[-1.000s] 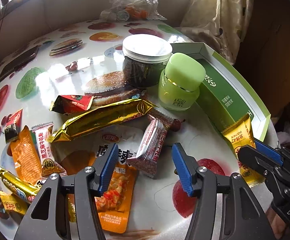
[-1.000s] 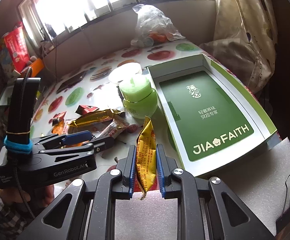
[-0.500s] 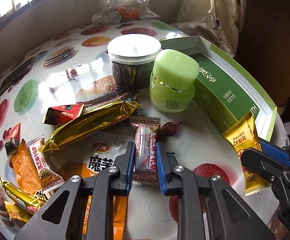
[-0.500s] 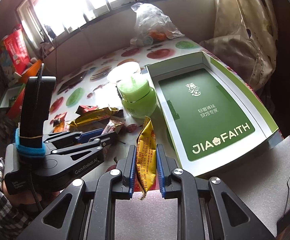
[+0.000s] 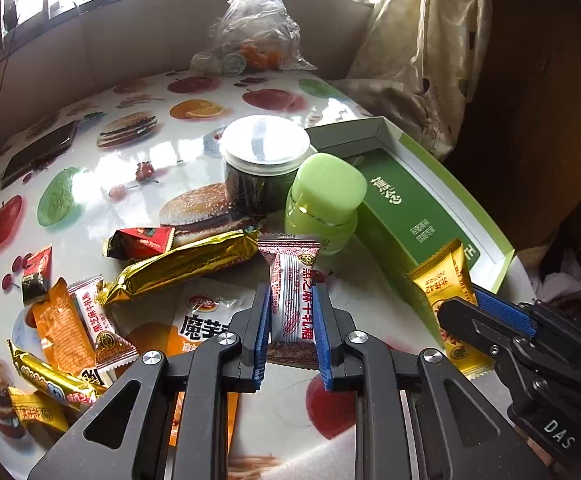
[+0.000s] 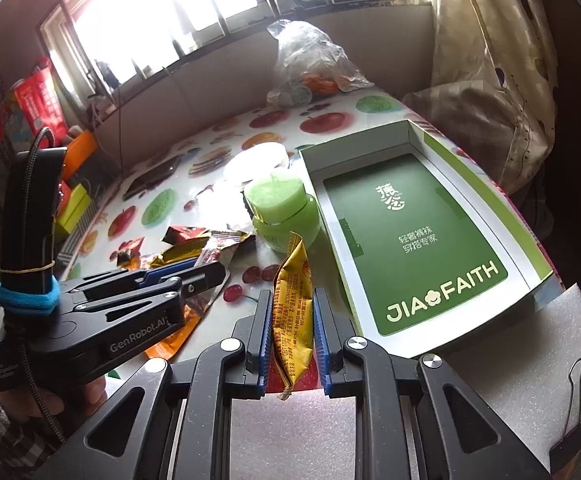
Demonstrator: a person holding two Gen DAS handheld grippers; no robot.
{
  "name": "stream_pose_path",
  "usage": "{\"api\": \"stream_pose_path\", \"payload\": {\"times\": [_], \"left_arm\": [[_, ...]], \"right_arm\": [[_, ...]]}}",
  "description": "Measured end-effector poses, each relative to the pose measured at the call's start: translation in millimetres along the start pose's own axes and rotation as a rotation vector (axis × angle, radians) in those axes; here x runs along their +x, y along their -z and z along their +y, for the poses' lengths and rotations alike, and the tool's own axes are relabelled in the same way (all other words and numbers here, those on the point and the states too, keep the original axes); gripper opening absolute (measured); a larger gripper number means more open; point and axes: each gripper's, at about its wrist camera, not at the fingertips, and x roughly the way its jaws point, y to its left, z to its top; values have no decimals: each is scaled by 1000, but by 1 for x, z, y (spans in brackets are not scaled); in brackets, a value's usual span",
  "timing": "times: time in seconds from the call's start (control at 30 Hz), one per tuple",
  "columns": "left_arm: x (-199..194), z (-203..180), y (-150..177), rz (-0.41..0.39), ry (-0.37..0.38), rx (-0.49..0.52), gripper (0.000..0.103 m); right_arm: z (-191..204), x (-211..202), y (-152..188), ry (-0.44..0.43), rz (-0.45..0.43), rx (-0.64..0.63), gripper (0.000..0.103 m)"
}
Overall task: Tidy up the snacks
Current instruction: 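Lift the yellow packet with the right gripper while the left gripper grasps the red-and-white candy, then carry both snacks over the green box and open the right gripper to drop the yellow packet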
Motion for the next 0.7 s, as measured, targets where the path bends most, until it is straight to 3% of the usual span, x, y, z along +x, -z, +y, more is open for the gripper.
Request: {"api": "stream_pose_path", "payload": {"times": [0.33,0.7], "left_arm": [[-9,-30,-27,-47,86,8,21],[15,-68,-48,-18,164,32,21]], "right_arm": [[-26,-18,-27,47,-74,27,18],[-67,-12,-44,83,-75,69,18]]}}
